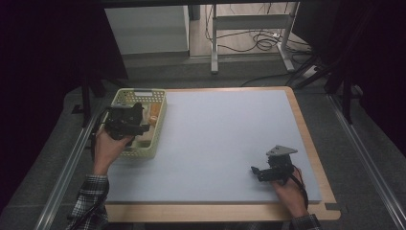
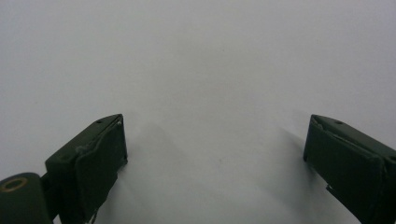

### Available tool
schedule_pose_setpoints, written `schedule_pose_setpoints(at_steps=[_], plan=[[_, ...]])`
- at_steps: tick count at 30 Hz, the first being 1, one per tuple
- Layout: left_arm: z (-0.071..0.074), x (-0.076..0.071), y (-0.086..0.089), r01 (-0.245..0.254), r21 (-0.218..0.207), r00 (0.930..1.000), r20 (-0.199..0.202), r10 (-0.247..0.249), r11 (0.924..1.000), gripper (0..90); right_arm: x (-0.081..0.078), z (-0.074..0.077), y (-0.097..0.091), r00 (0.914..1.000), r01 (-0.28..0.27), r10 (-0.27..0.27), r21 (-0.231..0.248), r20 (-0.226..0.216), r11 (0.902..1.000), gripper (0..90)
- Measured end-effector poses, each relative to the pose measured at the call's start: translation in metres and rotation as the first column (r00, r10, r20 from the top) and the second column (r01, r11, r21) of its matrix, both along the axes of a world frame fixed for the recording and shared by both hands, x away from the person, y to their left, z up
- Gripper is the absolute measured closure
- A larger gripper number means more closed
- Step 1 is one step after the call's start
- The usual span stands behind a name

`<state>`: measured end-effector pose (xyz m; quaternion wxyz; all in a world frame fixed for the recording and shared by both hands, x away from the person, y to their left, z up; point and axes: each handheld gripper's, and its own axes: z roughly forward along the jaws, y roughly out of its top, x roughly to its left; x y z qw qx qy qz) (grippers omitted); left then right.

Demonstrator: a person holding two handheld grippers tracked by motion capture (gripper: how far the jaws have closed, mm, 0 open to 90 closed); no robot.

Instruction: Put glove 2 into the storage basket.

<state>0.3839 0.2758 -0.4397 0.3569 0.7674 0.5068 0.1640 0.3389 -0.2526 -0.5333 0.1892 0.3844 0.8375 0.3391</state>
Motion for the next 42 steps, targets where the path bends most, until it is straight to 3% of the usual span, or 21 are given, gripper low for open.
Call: schedule_pose_setpoints(at_steps=[11, 20, 34, 35, 42], plan=[[0.002, -0.019, -0.024, 0.079, 0.006, 0.9959, 0.042, -0.080, 0.9968, 2.3, 0.000, 0.000, 0.000, 1.0000, 0.000, 0.000, -0.001, 0.000, 1.0000, 5.6], [0.001, -0.037, -0.048, 0.130, -0.019, 0.9883, 0.083, -0.128, 0.9913, 1.8, 0.000, 0.000, 0.000, 1.0000, 0.001, -0.001, -0.001, 0.000, 1.0000, 5.6], [-0.023, -0.063, -0.087, 0.232, -0.011, 0.9662, 0.119, -0.229, 0.9727, 1.3, 0.000, 0.000, 0.000, 1.0000, 0.001, -0.001, -0.001, 0.001, 1.0000, 5.6], [-0.028, -0.067, -0.091, 0.245, -0.004, 0.9620, 0.125, -0.242, 0.9696, 1.3, 0.000, 0.000, 0.000, 1.0000, 0.001, -0.001, -0.001, 0.001, 1.0000, 5.6], [-0.045, -0.079, -0.104, 0.281, 0.021, 0.9509, 0.129, -0.281, 0.9594, 1.1, 0.000, 0.000, 0.000, 1.0000, 0.000, 0.000, -0.001, 0.002, 1.0000, 5.6]])
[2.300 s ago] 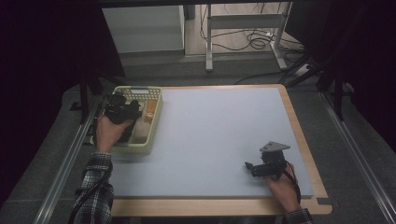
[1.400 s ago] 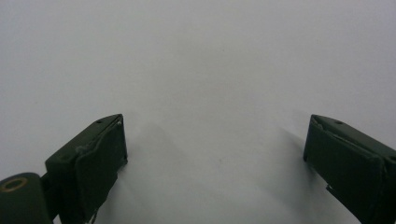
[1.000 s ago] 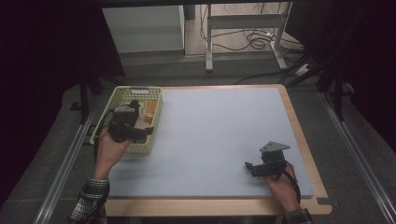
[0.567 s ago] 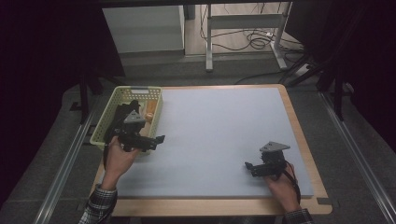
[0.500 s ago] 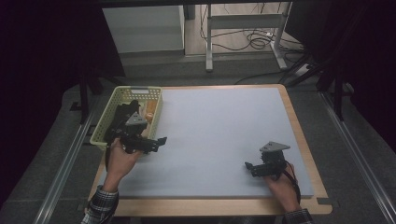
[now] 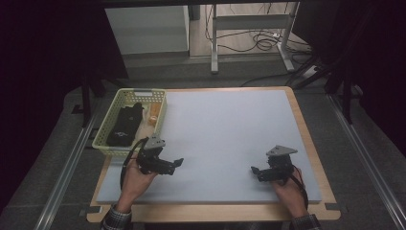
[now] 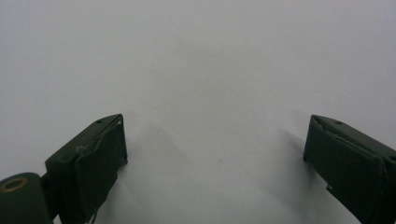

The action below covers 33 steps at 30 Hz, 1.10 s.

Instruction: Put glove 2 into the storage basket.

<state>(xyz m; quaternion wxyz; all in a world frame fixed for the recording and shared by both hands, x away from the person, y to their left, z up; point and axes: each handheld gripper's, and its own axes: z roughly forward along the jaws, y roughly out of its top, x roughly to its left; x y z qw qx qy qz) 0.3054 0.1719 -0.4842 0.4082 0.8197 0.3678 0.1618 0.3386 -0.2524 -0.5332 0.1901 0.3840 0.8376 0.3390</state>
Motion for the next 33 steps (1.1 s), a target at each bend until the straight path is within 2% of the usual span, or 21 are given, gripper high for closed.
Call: schedule_pose_setpoints(at_steps=[4, 12, 16, 19, 21, 23, 27, 29, 33], plan=[[-0.016, -0.006, -0.008, 0.019, -0.007, 0.9998, -0.008, -0.019, 0.9998, 0.5, 0.000, 0.000, 0.000, 1.0000, 0.000, 0.000, 0.000, 0.001, 1.0000, 5.6], [-0.037, -0.012, -0.016, 0.046, 0.003, 0.9987, -0.023, -0.046, 0.9989, 0.0, 0.000, 0.000, 0.000, 1.0000, 0.000, 0.000, -0.001, 0.002, 1.0000, 5.6], [-0.047, -0.013, -0.019, 0.048, 0.049, 0.9983, -0.035, -0.047, 0.9976, 0.0, 0.000, 0.000, 0.000, 1.0000, 0.000, 0.000, -0.001, 0.002, 1.0000, 5.6], [-0.053, -0.013, -0.020, 0.049, 0.054, 0.9979, -0.046, -0.046, 0.9973, 0.0, 0.000, 0.000, 0.000, 1.0000, 0.000, 0.000, -0.001, 0.003, 1.0000, 5.6], [-0.059, -0.012, -0.021, 0.048, 0.076, 0.9975, -0.056, -0.044, 0.9960, 0.0, 0.000, 0.000, 0.000, 1.0000, 0.000, 0.000, 0.000, 0.001, 1.0000, 5.6], [-0.061, -0.012, -0.022, 0.047, 0.079, 0.9973, -0.060, -0.043, 0.9958, 0.0, 0.000, 0.000, 0.000, 1.0000, 0.000, 0.000, 0.000, 0.000, 1.0000, 5.6], [-0.065, -0.011, -0.024, 0.041, 0.113, 0.9968, -0.073, -0.033, 0.9927, 0.0, 0.000, 0.000, 0.000, 1.0000, 0.000, 0.000, 0.000, 0.001, 1.0000, 5.6], [-0.066, -0.008, -0.023, 0.041, 0.097, 0.9941, -0.104, -0.031, 0.9944, 0.0, 0.000, 0.000, 0.000, 1.0000, 0.000, 0.000, 0.000, 0.001, 1.0000, 5.6], [-0.066, -0.008, -0.023, 0.041, 0.095, 0.9940, -0.105, -0.031, 0.9946, 0.0, 0.000, 0.000, 0.000, 1.0000, -0.001, 0.001, 0.000, 0.001, 1.0000, 5.7]])
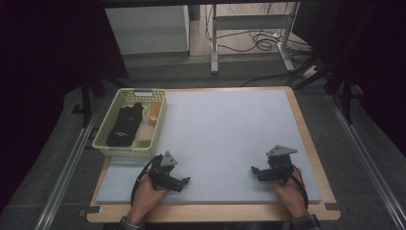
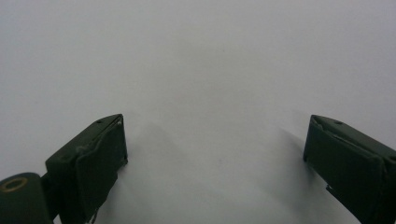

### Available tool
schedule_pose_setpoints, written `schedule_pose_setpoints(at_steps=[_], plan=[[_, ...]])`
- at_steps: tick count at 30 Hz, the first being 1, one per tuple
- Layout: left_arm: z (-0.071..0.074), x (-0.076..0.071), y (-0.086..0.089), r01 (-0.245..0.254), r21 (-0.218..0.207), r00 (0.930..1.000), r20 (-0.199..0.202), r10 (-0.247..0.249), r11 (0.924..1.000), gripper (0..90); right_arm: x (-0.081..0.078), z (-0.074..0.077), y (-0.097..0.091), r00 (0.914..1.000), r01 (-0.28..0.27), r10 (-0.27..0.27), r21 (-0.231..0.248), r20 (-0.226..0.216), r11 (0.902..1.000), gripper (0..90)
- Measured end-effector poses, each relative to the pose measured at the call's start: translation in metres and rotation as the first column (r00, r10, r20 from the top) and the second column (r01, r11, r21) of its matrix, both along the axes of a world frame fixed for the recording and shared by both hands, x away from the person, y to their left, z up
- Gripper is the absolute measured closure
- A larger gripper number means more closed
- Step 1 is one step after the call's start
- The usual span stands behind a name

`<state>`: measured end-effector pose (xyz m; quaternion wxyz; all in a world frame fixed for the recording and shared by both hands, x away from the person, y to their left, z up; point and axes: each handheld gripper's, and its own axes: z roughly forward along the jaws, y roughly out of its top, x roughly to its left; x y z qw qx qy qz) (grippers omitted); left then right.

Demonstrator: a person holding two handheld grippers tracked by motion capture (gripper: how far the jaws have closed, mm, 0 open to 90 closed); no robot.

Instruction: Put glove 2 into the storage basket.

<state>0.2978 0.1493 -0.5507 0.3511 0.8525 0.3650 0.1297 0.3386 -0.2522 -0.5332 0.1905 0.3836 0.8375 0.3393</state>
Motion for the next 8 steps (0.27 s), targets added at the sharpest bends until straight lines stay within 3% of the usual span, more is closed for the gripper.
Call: schedule_pose_setpoints(at_steps=[8], plan=[[-0.0002, -0.0001, -0.0001, 0.000, 0.000, 1.0000, 0.001, 0.000, 1.0000, 0.0, 0.0000, -0.0002, -0.0001, 1.0000, -0.001, 0.001, 0.001, 0.000, 1.0000, 5.8]])
